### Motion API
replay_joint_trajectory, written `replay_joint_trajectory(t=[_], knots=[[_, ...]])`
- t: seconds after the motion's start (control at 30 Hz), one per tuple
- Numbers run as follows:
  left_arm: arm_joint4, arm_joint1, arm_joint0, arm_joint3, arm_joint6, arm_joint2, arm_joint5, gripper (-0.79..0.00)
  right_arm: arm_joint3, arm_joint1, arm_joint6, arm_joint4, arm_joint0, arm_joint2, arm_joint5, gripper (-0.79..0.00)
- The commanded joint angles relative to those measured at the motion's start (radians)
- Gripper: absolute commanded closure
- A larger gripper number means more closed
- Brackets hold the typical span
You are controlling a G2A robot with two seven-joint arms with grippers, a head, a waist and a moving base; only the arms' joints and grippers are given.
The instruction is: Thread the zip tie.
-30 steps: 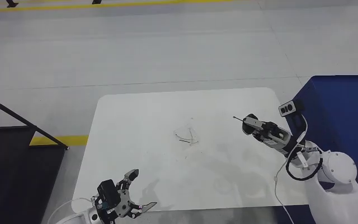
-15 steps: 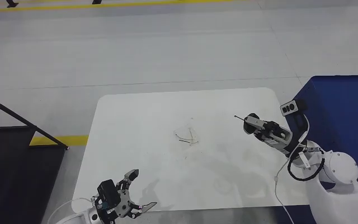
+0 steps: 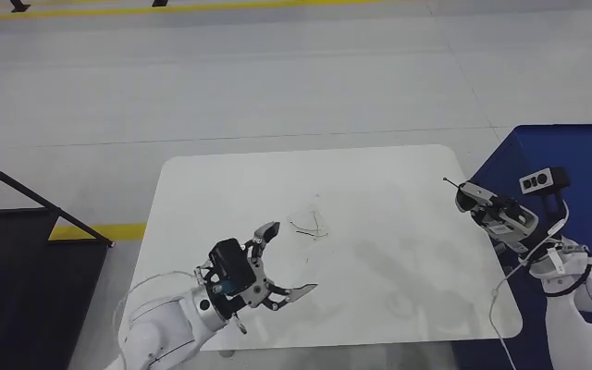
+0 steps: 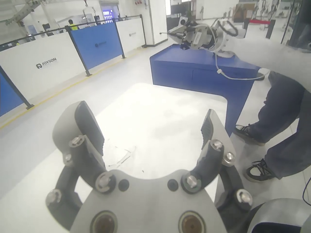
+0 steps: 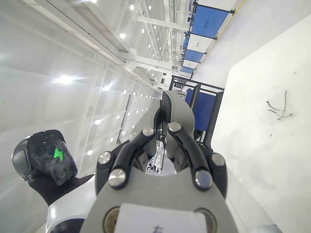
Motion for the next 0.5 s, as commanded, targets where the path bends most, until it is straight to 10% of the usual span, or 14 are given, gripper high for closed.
replay_joint_trajectory(t=[0.0, 0.1, 0.47], knots=[[-0.017, -0.021, -0.164, 0.063, -0.137, 0.113, 0.075, -0.785, -0.001, 0.000, -0.001, -0.001, 0.001, -0.002, 0.000, 0.000], [-0.055, -0.045, -0.279, 0.116, -0.217, 0.195, 0.148, -0.785, -0.001, 0.000, -0.001, -0.001, 0.001, -0.002, 0.000, 0.000], [-0.055, -0.045, -0.279, 0.116, -0.217, 0.195, 0.148, -0.785, -0.001, 0.000, -0.001, -0.001, 0.001, -0.002, 0.000, 0.000]])
